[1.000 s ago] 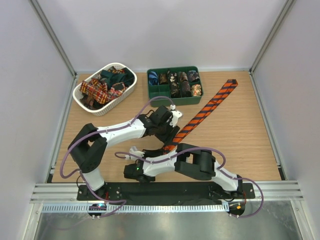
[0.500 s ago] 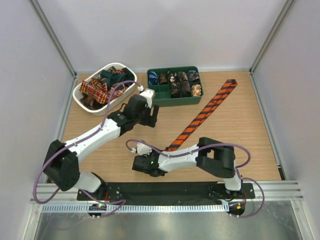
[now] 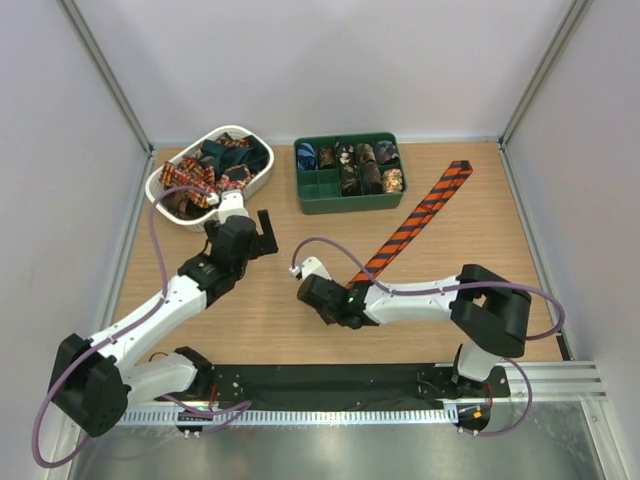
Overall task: Roll the ties
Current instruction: Roll the tie
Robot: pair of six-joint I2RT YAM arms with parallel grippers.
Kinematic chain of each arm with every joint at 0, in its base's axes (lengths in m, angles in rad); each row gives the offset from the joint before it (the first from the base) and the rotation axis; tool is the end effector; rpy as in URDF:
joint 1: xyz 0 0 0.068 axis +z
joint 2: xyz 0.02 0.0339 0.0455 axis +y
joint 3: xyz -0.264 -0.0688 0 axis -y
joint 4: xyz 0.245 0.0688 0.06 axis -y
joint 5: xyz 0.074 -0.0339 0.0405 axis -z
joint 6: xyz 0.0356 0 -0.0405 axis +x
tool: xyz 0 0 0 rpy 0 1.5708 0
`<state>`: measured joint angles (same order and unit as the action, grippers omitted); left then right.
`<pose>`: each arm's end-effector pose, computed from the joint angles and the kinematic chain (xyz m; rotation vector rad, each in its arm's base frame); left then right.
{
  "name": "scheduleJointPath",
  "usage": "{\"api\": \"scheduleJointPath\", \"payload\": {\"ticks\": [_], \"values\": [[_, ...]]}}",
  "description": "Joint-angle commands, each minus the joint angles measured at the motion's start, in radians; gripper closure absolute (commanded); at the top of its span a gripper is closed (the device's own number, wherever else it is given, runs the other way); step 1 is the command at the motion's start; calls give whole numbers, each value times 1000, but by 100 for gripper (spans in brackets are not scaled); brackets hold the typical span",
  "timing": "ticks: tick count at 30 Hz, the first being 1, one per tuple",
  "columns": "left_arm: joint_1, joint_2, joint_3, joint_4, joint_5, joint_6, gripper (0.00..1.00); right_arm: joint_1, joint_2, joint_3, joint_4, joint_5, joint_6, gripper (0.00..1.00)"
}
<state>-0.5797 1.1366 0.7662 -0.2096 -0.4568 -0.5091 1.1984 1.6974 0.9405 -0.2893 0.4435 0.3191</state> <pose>0.2158 -0.1225 0.2622 -0.1871 2.0810 -0.1679 0.1328 0.2979 0.1589 -0.9140 2.2937 0.0520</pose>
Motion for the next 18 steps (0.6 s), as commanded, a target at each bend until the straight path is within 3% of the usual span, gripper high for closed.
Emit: {"api": "scheduleJointPath", "payload": {"ticks": [1, 6, 9, 15, 18], "values": [[7, -86, -56, 80, -163, -134, 0, -61, -79, -46, 104, -207, 44, 96], [11, -144, -128, 157, -74, -65, 0, -143, -143, -54, 98, -388, 44, 96], [7, -120, -160, 205, 56, 6, 0, -187, -160, -48, 79, -431, 51, 96], [-48, -100, -333, 536, 285, 161, 0, -290, -183, -69, 91, -603, 61, 95], [-84, -80, -375, 582, 386, 236, 0, -342, -183, -100, 131, -690, 63, 95]]}}
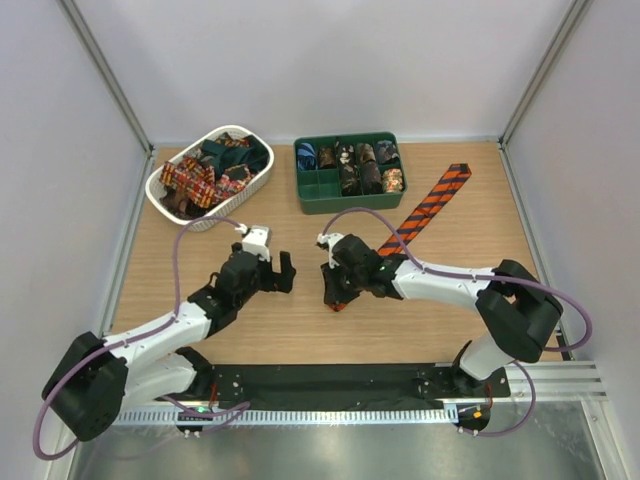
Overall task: Roll the ties
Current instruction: Roll the tie
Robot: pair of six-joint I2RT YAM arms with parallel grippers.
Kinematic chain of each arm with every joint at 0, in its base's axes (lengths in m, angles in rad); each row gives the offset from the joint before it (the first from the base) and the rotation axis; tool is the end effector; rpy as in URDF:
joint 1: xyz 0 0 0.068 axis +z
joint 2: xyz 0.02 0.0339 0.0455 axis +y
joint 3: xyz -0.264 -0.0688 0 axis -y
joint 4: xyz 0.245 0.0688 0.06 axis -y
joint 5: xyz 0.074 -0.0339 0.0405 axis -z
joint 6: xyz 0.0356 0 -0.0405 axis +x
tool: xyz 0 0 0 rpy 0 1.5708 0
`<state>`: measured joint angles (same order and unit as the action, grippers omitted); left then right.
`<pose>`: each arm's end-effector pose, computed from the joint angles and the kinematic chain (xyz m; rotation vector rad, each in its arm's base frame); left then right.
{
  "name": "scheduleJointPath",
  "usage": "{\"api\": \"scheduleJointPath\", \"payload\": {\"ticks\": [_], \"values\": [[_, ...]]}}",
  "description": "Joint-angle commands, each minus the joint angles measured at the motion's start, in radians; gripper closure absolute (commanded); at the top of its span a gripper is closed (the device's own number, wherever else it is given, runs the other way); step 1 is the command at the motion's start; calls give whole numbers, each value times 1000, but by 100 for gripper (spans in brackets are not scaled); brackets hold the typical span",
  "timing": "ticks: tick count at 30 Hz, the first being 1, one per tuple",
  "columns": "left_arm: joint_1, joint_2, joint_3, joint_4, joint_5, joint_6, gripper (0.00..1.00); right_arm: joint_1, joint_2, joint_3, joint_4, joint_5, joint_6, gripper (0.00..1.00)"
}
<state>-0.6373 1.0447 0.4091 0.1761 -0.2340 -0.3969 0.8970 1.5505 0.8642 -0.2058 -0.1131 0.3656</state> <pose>0.1798 -0.1228 0.1965 0.0967 2.0397 -0.4171 0.1908 0.2454 0.1835 -0.7275 2.4768 0.6557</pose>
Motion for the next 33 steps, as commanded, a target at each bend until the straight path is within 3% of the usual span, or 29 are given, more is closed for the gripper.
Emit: {"api": "scheduleJointPath", "payload": {"ticks": [1, 5, 8, 15, 24, 29, 33], "values": [[-35, 34, -15, 207, 191, 141, 0, -53, -33, -37, 72, -155, 16, 96], [-90, 66, -22, 241, 258, 148, 0, -99, -10, -50, 100, -282, 15, 95], [-131, 93, -56, 339, 303, 177, 0, -128, 11, -48, 109, -327, 12, 95], [-174, 164, -44, 373, 439, 266, 1, -197, 13, -79, 157, -427, 18, 96], [-251, 314, 40, 353, 437, 314, 1, -283, 54, -125, 266, -543, 50, 96], [-326, 402, 124, 297, 340, 345, 2, -296, 62, -134, 292, -545, 67, 96], [-348, 454, 175, 237, 297, 345, 12, -305, 66, -146, 316, -553, 79, 96]]}}
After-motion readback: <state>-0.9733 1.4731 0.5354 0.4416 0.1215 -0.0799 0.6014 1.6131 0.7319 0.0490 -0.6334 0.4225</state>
